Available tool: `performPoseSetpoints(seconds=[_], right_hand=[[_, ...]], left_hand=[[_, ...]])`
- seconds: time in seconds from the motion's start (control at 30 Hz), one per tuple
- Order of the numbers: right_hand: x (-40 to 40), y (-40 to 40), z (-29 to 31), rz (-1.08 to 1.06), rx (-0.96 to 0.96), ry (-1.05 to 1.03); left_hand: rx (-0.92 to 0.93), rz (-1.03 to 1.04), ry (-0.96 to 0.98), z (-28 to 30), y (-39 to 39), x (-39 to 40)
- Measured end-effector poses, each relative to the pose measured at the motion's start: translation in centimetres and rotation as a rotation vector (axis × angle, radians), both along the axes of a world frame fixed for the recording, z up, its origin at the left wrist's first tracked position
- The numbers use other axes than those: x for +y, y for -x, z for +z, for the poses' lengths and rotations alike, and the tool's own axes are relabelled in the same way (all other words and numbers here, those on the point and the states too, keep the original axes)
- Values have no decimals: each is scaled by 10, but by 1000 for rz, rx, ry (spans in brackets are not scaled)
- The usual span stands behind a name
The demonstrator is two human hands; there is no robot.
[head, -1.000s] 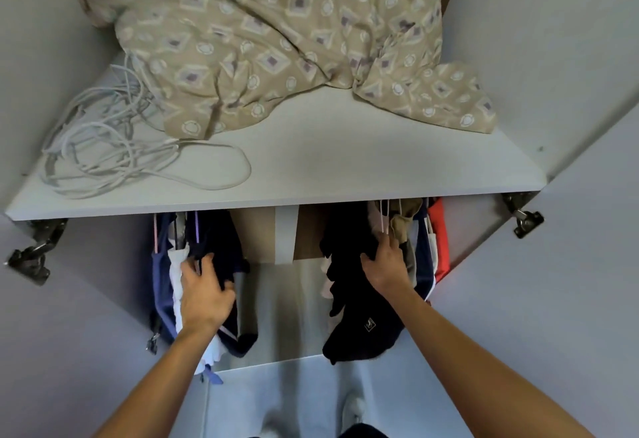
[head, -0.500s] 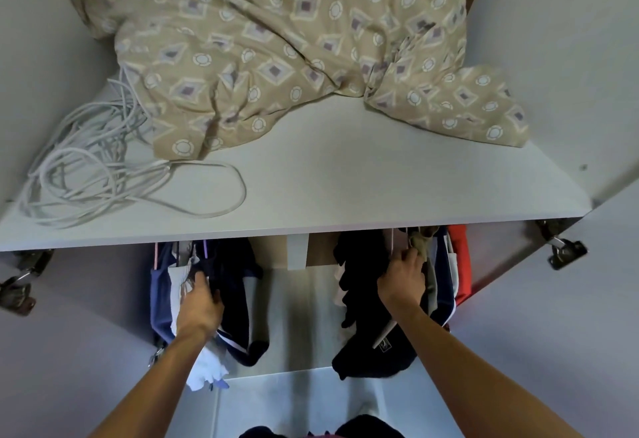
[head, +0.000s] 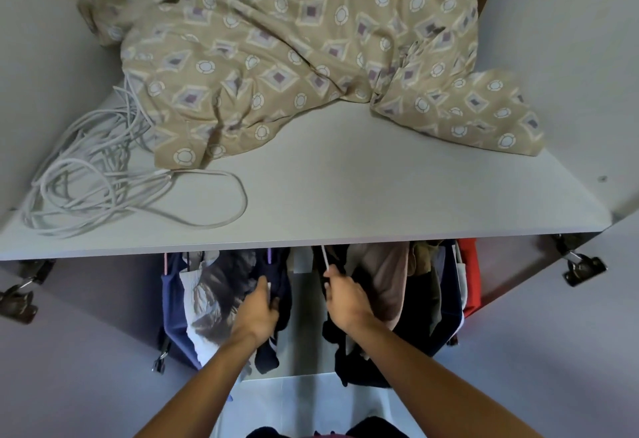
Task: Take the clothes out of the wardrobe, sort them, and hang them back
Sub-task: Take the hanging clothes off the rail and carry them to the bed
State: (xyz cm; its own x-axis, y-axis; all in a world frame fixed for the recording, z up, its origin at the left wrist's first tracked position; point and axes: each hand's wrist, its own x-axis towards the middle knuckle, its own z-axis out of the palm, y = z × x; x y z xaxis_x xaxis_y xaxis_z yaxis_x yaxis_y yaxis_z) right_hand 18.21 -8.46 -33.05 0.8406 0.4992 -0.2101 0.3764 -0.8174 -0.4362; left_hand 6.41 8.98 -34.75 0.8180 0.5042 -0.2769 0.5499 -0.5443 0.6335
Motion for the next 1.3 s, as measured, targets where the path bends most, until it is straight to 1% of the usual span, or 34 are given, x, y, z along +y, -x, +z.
performPoseSetpoints(seconds=[0.07, 0.13, 0.27, 0.33, 0.4, 0.53, 0.67, 0.77, 0.9, 1.03, 1.17, 1.3], right_hand=[[9, 6, 0, 54, -4, 1], [12, 7, 2, 67, 6, -7], [9, -3, 7, -10, 82, -88], [12, -11, 9, -116, 181, -160], [19, -16, 11, -217, 274, -236], [36, -20, 13, -269, 374, -345], [41, -18, 13, -298, 366, -391], [44, -17, 15, -269, 301, -426], [44, -10, 26, -224, 205, -501], [35, 6, 34, -222, 118, -559], [29, 21, 42, -172, 57, -579], [22, 42, 46, -162, 59, -629]], left_hand=[[-1, -62, 13, 4, -4, -15], [-2, -77, 26, 5, -6, -20], [24, -57, 14, 6, -2, -9], [-17, -6, 108, 10, -3, -5], [-75, 75, 269, 13, -11, -2], [-165, 219, 492, 11, -33, -5], [-220, 290, 618, 18, -36, -19], [-264, 362, 687, 31, -35, -23], [-360, 434, 690, 49, -29, -20], [-445, 412, 691, 49, -16, -22], [-435, 408, 565, 44, 4, -29], [-417, 405, 496, 49, 30, -40]])
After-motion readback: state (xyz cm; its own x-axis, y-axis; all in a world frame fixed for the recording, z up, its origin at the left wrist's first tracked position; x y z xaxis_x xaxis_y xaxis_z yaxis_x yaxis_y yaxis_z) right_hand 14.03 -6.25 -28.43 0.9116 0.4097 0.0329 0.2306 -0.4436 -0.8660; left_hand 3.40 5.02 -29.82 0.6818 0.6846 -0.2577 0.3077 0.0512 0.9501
